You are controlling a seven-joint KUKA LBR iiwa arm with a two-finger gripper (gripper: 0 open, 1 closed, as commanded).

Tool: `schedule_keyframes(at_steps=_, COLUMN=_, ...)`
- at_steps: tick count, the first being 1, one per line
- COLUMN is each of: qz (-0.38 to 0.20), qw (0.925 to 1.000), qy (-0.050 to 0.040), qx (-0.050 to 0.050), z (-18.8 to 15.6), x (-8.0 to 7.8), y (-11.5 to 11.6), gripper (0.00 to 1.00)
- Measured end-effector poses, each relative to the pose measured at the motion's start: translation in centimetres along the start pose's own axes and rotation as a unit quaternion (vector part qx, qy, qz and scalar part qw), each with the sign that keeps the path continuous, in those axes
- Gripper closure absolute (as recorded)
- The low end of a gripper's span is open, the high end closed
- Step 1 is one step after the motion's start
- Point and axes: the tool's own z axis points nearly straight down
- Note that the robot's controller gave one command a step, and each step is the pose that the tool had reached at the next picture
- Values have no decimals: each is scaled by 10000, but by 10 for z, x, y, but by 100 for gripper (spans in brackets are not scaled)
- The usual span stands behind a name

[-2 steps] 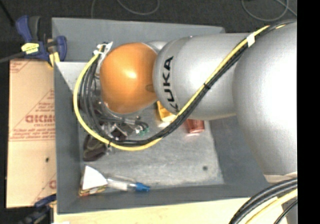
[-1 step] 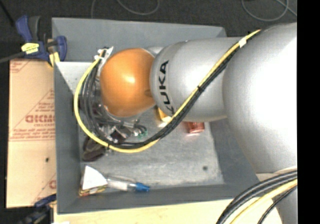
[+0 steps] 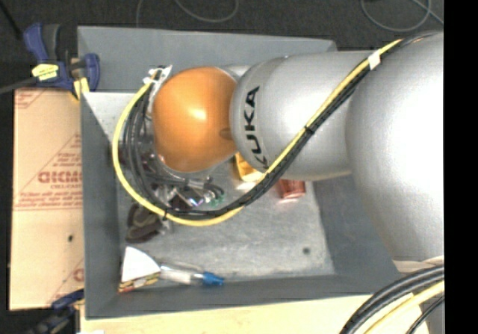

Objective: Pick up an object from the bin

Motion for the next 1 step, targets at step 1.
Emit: schedule_keyframes(at_steps=1, qz=3, qw=10000, qy=-58, qx=22, z=-58, x=-3, y=-1, gripper=100)
